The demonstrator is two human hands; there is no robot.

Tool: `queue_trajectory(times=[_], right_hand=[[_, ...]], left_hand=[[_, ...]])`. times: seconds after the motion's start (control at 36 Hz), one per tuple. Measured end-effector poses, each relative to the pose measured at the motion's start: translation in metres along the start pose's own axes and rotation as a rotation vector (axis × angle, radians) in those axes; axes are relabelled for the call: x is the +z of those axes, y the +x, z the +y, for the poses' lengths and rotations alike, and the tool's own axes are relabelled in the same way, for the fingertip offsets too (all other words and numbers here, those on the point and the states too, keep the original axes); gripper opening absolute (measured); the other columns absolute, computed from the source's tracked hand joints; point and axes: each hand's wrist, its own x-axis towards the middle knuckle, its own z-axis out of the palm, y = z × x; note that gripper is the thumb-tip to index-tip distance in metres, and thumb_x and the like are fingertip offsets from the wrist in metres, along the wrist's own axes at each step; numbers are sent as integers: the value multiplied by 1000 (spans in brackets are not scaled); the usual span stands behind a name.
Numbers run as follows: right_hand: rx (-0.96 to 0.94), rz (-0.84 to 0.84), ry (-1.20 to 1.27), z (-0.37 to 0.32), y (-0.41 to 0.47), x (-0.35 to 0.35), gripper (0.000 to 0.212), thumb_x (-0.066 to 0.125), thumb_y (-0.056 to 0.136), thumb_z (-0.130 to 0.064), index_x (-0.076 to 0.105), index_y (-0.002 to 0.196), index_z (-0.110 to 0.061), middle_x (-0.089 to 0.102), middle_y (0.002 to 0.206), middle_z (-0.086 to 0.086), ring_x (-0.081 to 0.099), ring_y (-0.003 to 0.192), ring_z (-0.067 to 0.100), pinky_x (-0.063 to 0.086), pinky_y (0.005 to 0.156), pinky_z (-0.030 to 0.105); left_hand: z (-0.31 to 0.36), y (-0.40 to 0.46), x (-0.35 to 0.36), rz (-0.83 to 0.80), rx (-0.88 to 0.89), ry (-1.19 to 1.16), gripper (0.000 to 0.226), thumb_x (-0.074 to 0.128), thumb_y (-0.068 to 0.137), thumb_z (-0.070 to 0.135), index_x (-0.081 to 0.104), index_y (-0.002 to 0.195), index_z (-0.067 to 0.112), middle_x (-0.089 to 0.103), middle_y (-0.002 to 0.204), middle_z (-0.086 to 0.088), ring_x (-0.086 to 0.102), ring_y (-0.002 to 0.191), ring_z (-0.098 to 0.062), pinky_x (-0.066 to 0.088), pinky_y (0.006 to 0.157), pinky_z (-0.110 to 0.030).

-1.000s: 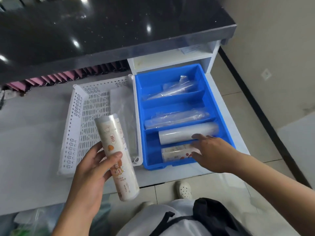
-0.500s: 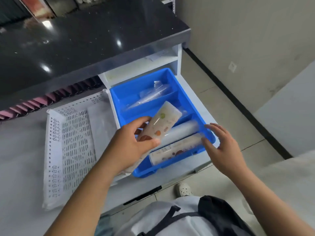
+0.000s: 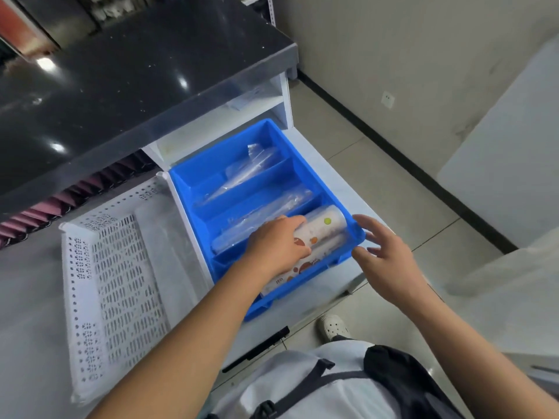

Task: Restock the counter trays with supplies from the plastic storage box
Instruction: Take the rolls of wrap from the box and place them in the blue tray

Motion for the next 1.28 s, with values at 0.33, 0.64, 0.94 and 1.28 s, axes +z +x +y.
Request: queue_trajectory(times=[0.33,0.64,0.94,1.28], right_hand=[[-175,-60,-347,-5,8,0,56,58,88,-24,48,142,-29,50,144,-3,45,126,21,37,102,33],[-501,-267,-793,-17,15,21,65,52,89,-37,37,150,-21,31,159,-1,17,150,23,16,119,40],[-491,-321,-876,-24,22,12,63,46,92,-47,33,151,-29,31,159,-5,17,149,21,23,120,48],[-473,-341,-573,-26,36,2,56,60,88,-37,53,140,-18,48,147,5,33,141,26,31,113,38]], left_hand=[[3,-5,26,137,16,97,63,57,97,44,32,151,27,51,137,-5,52,120,-28,46,89,-40],[-14,-13,19,4,65,-34,84,61,92,48,12,159,31,34,161,1,42,139,-30,40,109,-46],[-34,-93,23,422,-454,-1194,42,62,96,23,51,134,38,54,131,19,52,114,8,44,94,-15],[-25,-68,1,181,-736,-1556,58,49,94,58,57,133,16,68,125,-10,60,119,-26,44,106,-45]])
